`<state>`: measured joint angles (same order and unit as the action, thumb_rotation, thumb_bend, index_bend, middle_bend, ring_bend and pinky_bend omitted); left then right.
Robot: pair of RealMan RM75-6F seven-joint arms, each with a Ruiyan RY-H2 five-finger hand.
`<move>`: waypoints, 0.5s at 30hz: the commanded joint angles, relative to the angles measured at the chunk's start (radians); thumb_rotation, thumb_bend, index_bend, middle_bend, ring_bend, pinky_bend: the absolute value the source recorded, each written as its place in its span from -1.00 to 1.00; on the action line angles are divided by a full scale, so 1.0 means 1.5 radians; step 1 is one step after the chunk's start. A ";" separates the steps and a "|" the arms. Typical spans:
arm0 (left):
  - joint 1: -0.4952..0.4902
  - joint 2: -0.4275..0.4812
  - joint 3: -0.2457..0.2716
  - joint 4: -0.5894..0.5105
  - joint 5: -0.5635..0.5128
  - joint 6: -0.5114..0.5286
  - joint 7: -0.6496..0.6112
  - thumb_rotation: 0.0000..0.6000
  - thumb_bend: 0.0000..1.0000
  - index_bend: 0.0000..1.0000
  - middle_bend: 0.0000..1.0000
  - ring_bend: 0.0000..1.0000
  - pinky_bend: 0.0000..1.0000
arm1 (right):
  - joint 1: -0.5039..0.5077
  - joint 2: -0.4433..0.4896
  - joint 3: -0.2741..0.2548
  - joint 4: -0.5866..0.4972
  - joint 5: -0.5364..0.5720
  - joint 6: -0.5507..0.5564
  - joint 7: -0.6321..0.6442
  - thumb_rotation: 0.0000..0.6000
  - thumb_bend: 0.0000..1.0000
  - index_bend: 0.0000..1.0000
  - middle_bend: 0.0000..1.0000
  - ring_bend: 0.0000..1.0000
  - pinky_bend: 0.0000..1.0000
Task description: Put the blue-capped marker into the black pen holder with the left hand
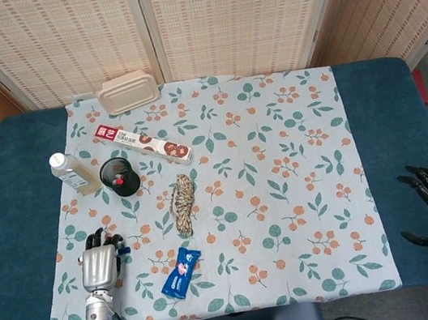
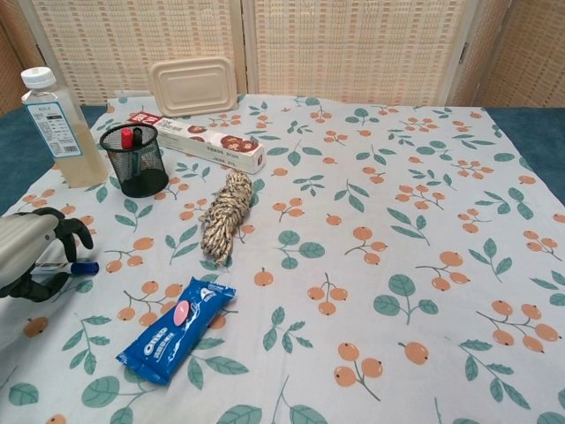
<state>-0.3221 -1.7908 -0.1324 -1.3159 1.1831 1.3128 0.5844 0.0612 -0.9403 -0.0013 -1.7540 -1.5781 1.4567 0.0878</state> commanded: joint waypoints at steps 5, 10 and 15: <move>-0.005 -0.008 0.003 0.014 0.000 -0.006 0.005 1.00 -0.19 -0.27 -0.25 -0.80 -0.68 | 0.000 -0.001 0.001 0.001 0.001 -0.001 0.000 1.00 -1.00 -0.67 -0.88 -0.84 -0.94; -0.008 -0.020 0.001 0.035 -0.001 -0.007 0.005 1.00 -0.19 -0.23 -0.16 -0.76 -0.67 | 0.002 -0.002 0.001 0.002 0.005 -0.006 -0.004 1.00 -1.00 -0.67 -0.89 -0.84 -0.93; -0.011 -0.026 -0.001 0.049 0.002 -0.005 0.000 1.00 -0.19 -0.20 -0.08 -0.72 -0.65 | 0.003 -0.004 0.002 0.002 0.010 -0.011 -0.008 1.00 -1.00 -0.66 -0.89 -0.84 -0.93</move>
<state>-0.3381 -1.8295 -0.1341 -1.2427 1.1861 1.3042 0.5852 0.0656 -0.9462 0.0014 -1.7503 -1.5627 1.4408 0.0765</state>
